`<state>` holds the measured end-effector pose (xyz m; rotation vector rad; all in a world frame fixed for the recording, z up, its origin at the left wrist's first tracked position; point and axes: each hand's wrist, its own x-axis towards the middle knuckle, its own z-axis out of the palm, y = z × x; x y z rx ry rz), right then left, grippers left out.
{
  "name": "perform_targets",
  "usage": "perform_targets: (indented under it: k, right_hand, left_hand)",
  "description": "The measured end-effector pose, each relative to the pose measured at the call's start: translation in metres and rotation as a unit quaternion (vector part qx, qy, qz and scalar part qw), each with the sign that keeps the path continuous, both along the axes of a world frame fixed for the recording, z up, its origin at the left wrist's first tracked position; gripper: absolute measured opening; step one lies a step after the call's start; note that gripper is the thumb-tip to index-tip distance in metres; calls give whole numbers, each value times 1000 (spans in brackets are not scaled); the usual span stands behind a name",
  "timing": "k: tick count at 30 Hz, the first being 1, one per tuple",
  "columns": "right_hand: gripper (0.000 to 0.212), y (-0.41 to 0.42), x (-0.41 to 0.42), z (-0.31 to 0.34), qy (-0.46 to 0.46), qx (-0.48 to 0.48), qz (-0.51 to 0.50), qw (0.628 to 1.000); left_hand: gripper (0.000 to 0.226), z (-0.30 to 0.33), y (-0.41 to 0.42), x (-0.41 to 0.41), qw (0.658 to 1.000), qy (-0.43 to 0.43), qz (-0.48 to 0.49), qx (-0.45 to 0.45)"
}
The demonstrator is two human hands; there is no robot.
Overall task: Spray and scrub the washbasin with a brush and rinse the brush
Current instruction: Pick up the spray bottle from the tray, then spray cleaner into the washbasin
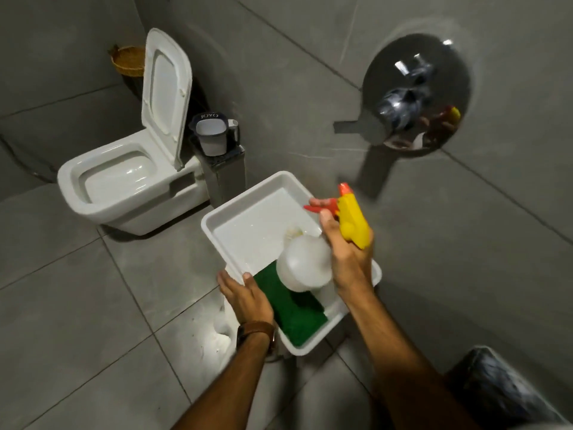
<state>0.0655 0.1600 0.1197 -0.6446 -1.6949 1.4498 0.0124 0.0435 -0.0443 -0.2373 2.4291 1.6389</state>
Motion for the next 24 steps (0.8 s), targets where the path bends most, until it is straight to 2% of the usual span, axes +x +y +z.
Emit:
perform_targets:
  k: [2, 4, 7, 9, 10, 12, 14, 17, 19, 21, 22, 24]
  right_hand:
    - [24, 1, 46, 30, 30, 5, -37, 999]
    - [21, -8, 102, 59, 40, -2, -91, 995]
    - [38, -38, 194, 90, 53, -36, -149, 987]
    - [56, -58, 259, 105, 19, -100, -187, 977]
    - [67, -65, 290, 111, -36, -165, -213, 962]
    - [79, -86, 351, 117, -155, -345, -203, 903]
    - [69, -117, 402, 127, -201, -461, -237, 831]
    - [39, -171, 473, 118, -259, -465, -375, 759]
    - [27, -206, 520, 112, -239, -446, -422, 752]
    - [11, -236, 556, 111, -218, -421, -483, 736]
    - [9, -249, 565, 108, -212, -397, -504, 737]
    - [19, -279, 581, 103, -224, -346, -503, 759]
  left_hand:
    - [53, 17, -1, 14, 997, 59, -32, -23]
    - [50, 38, 1, 37, 992, 86, -85, -26]
    - [46, 65, 5, 90, 976, 82, -198, 29]
    - [42, 80, 5, 138, 953, 73, -285, 71]
    - [40, 87, 5, 164, 940, 60, -325, 83]
    - [38, 95, 4, 216, 914, 33, -395, 88]
    - [37, 103, 5, 269, 884, 14, -459, 89]
    - [38, 108, 0, 332, 844, -13, -531, 75]
    - [39, 110, -4, 365, 825, -30, -561, 60]
    - [44, 109, -7, 384, 824, -26, -566, 31]
    - [47, 108, -7, 385, 829, -15, -558, 14]
    - [47, 108, -9, 388, 832, 15, -554, -4]
